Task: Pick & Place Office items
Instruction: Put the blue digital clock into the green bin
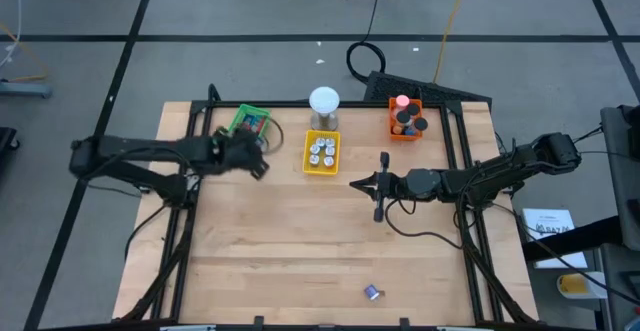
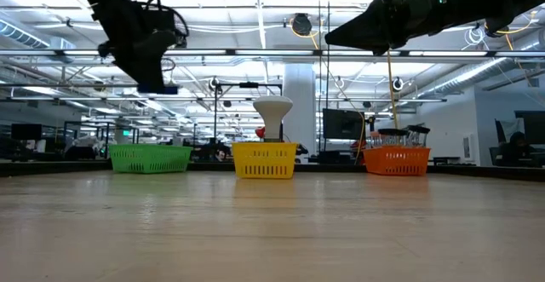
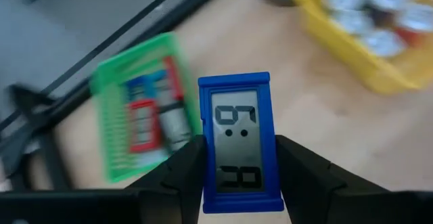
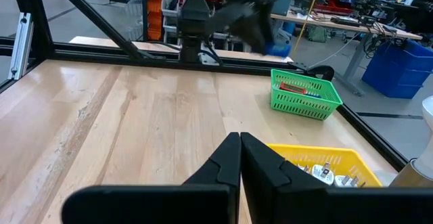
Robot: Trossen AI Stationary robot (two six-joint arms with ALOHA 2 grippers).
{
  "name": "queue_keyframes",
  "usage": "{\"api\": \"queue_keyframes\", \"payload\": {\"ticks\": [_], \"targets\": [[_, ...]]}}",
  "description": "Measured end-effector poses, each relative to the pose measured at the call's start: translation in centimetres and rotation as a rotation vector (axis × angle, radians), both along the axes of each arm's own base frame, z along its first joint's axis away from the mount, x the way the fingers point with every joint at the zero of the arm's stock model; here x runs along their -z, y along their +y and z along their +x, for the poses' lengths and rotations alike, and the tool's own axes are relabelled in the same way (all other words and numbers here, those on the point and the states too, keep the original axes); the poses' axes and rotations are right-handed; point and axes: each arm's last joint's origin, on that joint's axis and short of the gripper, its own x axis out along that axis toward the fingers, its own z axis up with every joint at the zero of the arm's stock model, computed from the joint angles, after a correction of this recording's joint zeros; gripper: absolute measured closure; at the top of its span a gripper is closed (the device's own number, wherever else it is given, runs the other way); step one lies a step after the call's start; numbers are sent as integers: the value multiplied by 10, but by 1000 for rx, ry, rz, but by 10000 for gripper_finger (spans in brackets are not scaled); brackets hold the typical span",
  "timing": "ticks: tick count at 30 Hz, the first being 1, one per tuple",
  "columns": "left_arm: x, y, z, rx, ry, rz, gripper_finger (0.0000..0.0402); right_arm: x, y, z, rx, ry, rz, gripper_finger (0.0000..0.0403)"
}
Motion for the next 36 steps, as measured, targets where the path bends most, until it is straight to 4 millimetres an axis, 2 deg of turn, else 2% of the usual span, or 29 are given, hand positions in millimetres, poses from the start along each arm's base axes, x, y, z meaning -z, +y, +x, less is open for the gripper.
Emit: {"api": "queue_keyframes", "payload": {"ticks": [3, 7, 14, 19, 23, 31, 36], "targets": [[-5, 22, -14, -86, 23, -4, 246, 0, 0, 0, 0, 0, 0, 401], [-1, 54, -23, -151, 55, -26, 245, 0, 0, 0, 0, 0, 0, 401], [33, 108, -35, -173, -46, -84, 244, 0, 0, 0, 0, 0, 0, 401], [54, 133, -49, -213, -78, -132, 244, 0, 0, 0, 0, 0, 0, 401], [63, 143, -52, -221, -81, -175, 244, 0, 0, 0, 0, -1, 0, 401], [84, 148, -38, -170, -71, -246, 243, 0, 0, 0, -1, -5, 1, 401], [86, 149, -37, -172, -66, -250, 238, 0, 0, 0, -1, -5, 1, 401]]}}
